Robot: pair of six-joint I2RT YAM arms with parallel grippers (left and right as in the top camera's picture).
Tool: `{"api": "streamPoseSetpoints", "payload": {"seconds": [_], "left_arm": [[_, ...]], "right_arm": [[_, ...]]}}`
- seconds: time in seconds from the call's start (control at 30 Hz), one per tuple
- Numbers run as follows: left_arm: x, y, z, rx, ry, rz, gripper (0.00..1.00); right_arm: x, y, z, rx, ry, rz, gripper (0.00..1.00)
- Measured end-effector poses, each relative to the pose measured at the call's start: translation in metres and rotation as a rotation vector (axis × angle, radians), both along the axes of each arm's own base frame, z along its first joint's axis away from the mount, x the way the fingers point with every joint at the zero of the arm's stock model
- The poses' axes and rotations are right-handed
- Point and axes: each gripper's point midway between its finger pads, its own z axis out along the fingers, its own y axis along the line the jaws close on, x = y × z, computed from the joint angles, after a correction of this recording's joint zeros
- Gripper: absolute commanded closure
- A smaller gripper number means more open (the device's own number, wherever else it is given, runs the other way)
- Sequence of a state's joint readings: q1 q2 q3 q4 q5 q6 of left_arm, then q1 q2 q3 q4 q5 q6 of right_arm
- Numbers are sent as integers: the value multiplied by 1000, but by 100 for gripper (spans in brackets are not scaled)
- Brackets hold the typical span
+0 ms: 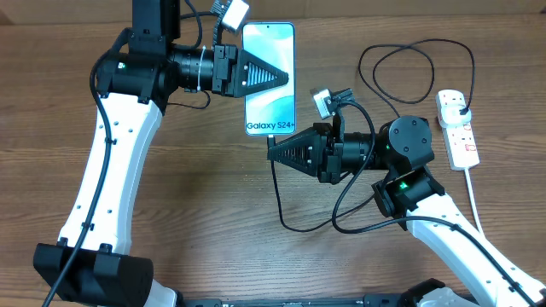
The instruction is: Plug charger to phone and switch on socket
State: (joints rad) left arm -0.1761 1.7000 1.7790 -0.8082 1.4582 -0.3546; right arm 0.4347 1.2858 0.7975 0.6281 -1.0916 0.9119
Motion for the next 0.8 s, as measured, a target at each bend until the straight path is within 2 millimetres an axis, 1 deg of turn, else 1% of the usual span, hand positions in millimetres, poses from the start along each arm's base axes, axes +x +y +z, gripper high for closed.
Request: {"api": "streamPoseSetpoints", "payload": {"seconds": [0.13,0.23,0.33,0.8], "left_arm": [[1,0,-7,32,28,23,96],[2,-2,-16,71,57,48,96],[2,-4,-20,92,52,56,96],[0,-5,-20,88,-39,41,96]], "right_arm": [[1,0,-1,0,6,-5,96],[0,1,-5,-6,21,-3,96],[1,1,-9,-11,35,-9,96],[5,-1,-14,-21,110,-19,96]]}}
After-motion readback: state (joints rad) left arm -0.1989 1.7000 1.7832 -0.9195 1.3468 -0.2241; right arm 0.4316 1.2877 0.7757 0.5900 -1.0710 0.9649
